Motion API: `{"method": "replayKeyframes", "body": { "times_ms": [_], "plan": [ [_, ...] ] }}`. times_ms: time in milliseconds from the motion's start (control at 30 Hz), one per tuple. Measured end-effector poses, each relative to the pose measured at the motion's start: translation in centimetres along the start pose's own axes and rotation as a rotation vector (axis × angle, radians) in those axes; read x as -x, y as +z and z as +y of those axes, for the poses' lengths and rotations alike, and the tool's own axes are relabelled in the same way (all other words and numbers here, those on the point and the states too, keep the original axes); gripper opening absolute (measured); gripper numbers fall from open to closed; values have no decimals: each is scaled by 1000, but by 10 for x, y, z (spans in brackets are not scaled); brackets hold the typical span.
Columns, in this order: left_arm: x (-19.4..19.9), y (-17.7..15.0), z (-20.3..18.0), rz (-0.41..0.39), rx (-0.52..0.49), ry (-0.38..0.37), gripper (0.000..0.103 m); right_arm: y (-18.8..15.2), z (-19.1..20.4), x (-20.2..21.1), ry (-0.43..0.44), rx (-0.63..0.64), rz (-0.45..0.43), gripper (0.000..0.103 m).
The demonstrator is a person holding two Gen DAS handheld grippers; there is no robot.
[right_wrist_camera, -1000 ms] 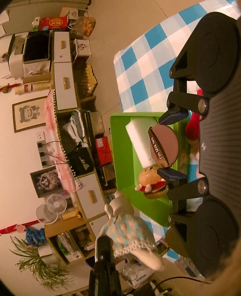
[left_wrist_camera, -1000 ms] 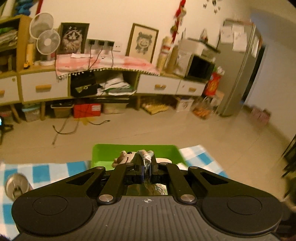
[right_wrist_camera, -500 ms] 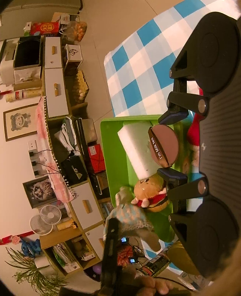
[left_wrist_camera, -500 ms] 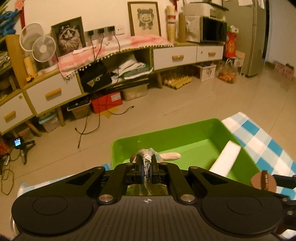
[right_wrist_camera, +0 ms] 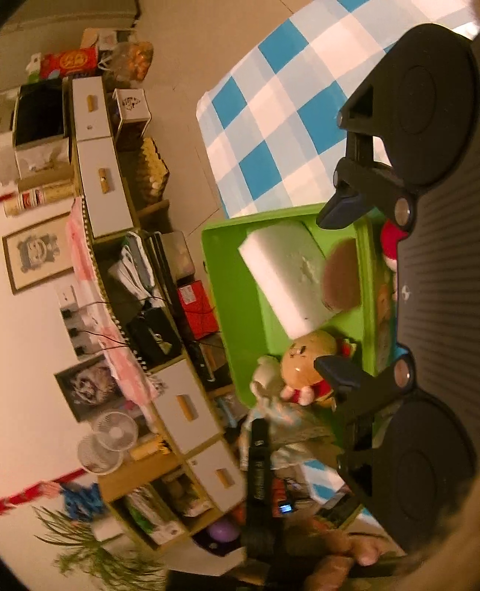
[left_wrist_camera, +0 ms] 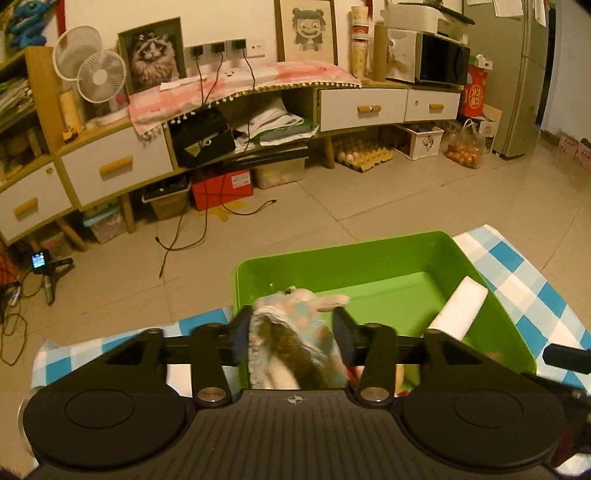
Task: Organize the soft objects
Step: 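Lift the doll and brown plush over the green tray and release both, then move both tools back toward the white cloth and grey cloth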
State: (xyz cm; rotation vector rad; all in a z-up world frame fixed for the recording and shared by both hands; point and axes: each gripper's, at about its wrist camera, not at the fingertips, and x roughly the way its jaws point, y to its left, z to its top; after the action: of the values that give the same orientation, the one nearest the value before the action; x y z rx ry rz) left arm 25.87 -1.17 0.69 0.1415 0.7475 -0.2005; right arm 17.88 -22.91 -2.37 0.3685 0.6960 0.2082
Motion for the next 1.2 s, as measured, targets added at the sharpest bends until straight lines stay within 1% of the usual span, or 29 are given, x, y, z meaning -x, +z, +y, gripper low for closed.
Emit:
{"method": "replayKeyframes", "body": {
  "times_ms": [100,167,233,333,500,800,967,1100,1200],
  "plan": [
    [4,-2,-1,6,1,-2,62,3,-4,3,3,-33,-2,42],
    [9,-2,0,4,8,-6,66,4,-6,5,-3,-35,-1,42],
    [13,-3,0,3,17,-10,73,4,-6,7,-12,-31,1,42],
    [21,-5,0,0,26,-10,77,4,-6,11,-15,-27,4,43],
    [34,-11,-2,0,24,-2,80,2,-4,23,-19,-19,-1,48],
    [71,-25,-2,-20,54,-21,83,-1,-6,48,-22,-16,8,49],
    [91,-38,0,-27,74,-33,83,-4,-9,61,-23,-16,15,49],
    [107,-52,3,-34,107,-36,88,-9,-8,70,-31,8,21,50],
    [117,-66,7,-37,125,-47,88,-12,-6,77,-30,31,25,50]
  ]
}}
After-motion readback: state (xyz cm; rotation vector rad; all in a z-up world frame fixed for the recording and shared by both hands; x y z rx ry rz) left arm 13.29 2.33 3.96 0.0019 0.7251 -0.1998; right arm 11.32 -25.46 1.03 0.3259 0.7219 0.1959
